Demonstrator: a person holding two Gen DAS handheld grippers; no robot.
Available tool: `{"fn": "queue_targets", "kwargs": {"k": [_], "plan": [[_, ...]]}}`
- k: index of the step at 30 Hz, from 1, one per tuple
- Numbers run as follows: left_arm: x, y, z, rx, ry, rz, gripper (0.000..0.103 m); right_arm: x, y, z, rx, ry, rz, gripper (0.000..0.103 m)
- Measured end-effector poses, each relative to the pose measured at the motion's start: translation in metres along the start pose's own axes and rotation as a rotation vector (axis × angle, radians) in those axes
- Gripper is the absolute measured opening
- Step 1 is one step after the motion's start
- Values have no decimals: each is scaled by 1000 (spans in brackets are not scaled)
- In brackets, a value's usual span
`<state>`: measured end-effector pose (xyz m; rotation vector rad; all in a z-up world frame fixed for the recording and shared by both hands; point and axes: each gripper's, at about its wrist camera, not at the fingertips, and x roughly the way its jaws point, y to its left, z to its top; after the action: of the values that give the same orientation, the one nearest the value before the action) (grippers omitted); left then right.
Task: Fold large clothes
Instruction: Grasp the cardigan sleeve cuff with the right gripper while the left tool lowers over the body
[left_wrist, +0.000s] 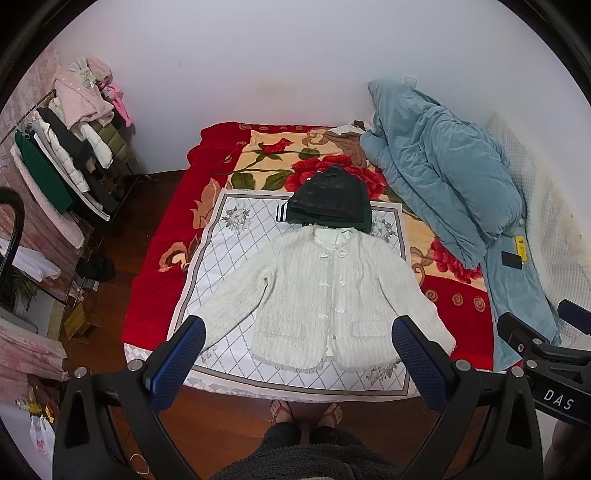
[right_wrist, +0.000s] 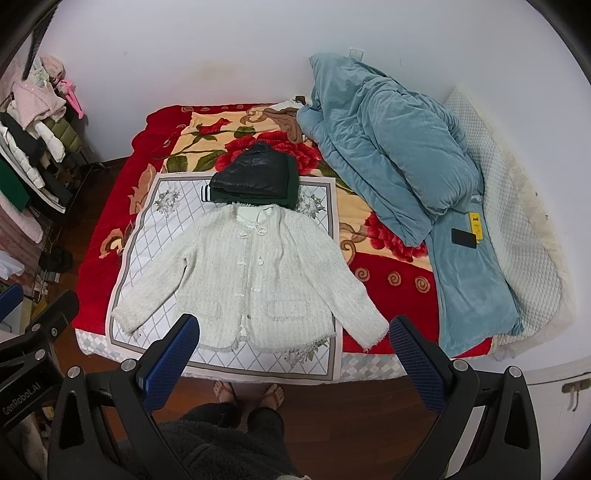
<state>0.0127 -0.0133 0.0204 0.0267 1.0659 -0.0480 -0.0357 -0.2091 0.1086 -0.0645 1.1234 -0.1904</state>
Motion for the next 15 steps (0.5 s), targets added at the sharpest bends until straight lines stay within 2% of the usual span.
{"fn": "queue_targets", "kwargs": {"k": [3, 4, 8, 11, 13, 15], "plan": [[3, 2, 11, 7, -2, -4, 103, 0, 0, 2, 17, -4, -1, 103], [5, 5, 13, 11, -9, 0, 103, -4, 4, 14, 19, -3, -4, 103], [38, 12, 22, 30, -86, 60, 103, 15, 1, 25, 74, -18, -18, 103], [81, 14, 28, 54, -144, 107, 103, 61, -13, 25, 162, 9, -21, 103], [114, 10, 30, 84, -150, 132, 103, 106, -31, 19, 254, 56, -37, 103], [162, 3, 31, 110, -116, 156, 103, 154, -52, 10, 341, 99, -78, 103]]}}
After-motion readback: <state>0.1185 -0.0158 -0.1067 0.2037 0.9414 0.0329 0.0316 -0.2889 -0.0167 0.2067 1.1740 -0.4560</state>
